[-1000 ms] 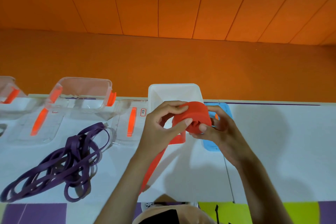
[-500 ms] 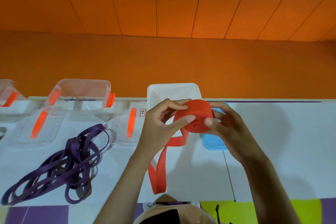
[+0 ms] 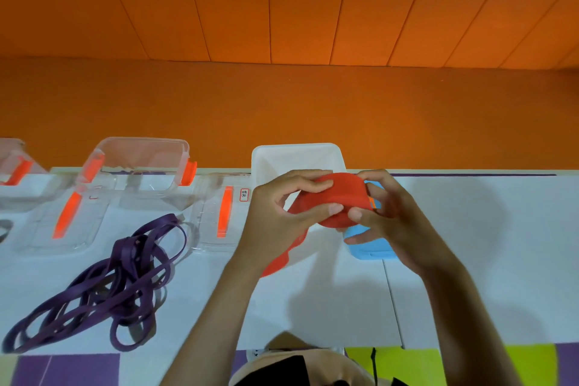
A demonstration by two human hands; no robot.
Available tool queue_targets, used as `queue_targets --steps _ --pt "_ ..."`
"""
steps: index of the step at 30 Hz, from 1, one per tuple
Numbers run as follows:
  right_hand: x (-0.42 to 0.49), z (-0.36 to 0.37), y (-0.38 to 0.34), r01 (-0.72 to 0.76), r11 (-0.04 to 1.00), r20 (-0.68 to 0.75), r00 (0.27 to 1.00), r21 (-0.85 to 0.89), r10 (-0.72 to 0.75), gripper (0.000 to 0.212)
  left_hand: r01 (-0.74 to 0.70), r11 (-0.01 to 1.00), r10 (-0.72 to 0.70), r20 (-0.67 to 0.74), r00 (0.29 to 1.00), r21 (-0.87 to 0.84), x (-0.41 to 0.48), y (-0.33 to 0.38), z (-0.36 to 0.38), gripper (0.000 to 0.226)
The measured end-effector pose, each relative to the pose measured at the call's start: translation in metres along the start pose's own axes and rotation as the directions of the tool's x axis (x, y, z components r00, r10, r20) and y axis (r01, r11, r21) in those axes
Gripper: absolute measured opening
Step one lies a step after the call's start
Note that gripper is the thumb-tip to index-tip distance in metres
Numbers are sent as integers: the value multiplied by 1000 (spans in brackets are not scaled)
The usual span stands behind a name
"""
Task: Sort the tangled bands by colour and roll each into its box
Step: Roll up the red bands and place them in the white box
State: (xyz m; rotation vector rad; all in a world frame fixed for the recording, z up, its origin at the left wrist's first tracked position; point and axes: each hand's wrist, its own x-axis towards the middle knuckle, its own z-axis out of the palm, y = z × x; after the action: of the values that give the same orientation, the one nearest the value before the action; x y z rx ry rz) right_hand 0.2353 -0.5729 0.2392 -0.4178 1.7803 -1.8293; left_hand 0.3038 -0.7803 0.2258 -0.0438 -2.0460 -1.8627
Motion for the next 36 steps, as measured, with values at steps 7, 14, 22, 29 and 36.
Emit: queue_targets --steps 7,14,22,29,36 --pt "0 6 11 -66 995 52 997 77 62 47 17 996 -26 102 994 85 5 -3 -18 44" --pt "6 -8 14 65 997 -119 991 -37 -69 47 2 1000 -3 26 1000 27 3 -4 -10 35" --pt "15 -6 15 -6 1000 -15 1000 26 6 57 19 998 -21 -33 999 -66 12 -8 -14 35" --pt "19 -5 15 43 985 -27 999 168 -39 47 20 996 -19 12 1000 -88 17 -10 -13 37" --pt "22 -8 12 47 998 49 998 52 -50 45 1 1000 -2 92 996 5 21 -9 -28 50"
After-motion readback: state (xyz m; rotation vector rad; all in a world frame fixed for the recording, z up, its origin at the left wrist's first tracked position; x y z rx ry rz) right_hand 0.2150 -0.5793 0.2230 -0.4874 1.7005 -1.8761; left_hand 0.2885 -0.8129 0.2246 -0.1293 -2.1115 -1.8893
